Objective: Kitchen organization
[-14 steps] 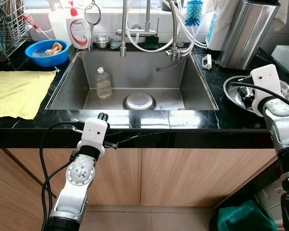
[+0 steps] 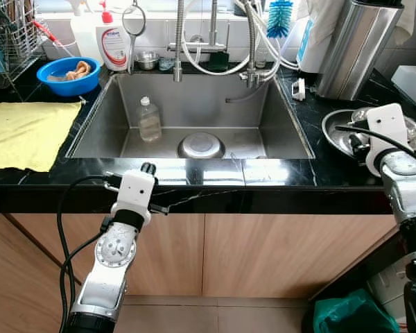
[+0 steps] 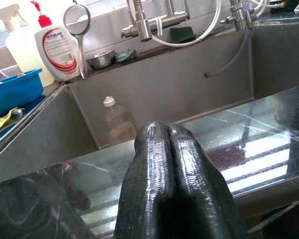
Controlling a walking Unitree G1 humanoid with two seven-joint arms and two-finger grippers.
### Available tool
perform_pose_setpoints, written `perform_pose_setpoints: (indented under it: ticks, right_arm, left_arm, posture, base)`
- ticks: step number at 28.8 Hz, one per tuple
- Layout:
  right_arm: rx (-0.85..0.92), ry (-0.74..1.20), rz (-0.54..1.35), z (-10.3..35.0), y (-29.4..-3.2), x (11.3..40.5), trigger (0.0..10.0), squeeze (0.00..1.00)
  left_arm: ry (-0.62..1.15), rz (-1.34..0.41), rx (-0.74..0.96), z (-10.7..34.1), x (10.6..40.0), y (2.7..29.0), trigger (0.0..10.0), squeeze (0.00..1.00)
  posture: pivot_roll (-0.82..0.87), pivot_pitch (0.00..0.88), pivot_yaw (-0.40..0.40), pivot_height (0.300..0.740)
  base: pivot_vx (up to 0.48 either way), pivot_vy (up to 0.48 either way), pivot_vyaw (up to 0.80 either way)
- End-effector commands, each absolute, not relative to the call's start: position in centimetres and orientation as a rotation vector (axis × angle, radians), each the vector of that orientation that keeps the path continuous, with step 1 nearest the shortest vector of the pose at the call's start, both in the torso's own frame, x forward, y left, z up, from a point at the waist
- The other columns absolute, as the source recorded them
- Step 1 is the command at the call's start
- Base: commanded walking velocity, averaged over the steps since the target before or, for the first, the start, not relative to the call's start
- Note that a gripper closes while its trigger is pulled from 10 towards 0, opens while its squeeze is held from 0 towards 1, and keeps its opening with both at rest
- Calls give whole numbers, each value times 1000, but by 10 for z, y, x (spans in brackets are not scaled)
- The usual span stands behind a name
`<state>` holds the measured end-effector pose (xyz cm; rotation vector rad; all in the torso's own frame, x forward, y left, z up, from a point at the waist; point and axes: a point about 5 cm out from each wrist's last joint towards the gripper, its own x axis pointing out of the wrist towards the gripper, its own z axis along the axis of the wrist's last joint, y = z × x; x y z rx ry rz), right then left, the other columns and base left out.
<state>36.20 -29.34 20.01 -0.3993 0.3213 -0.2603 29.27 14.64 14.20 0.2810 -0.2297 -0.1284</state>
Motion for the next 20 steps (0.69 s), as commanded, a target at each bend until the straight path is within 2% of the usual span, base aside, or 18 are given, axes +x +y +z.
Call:
perform_pose_setpoints:
  ticks: [1, 13, 14, 16, 17, 20]
  right_arm:
    - [-382, 335, -285, 199, -299, 360, 10000, 0]
    - [-382, 348, -303, 193, -301, 358, 10000, 0]
    - [-378, 347, -295, 192, -300, 359, 3176, 0]
    - [-377, 346, -293, 192, -299, 359, 3176, 0]
    - [-375, 345, -293, 192, -299, 359, 0, 0]
    - [-371, 339, -290, 192, -297, 360, 0, 0]
  left_arm:
    - [-222, -138, 286, 143, 295, 146, 10000, 0]
    - [-213, -147, 289, 142, 293, 146, 10000, 0]
    - [-213, -148, 288, 142, 293, 146, 10000, 0]
    - [-212, -149, 288, 142, 293, 146, 10000, 0]
    - [-212, -150, 288, 142, 293, 146, 10000, 0]
    - [-211, -152, 288, 141, 293, 146, 10000, 0]
  posture:
    - [-137, 0, 13, 731]
    - [-134, 0, 18, 731]
    - [-134, 0, 18, 731]
    - [-134, 0, 18, 731]
    - [-133, 0, 19, 731]
    - [-132, 0, 20, 731]
  base:
    - [0, 0, 0]
    - [0, 0, 0]
    - [0, 0, 0]
    - [0, 0, 0]
    - [0, 0, 0]
    - [0, 0, 0]
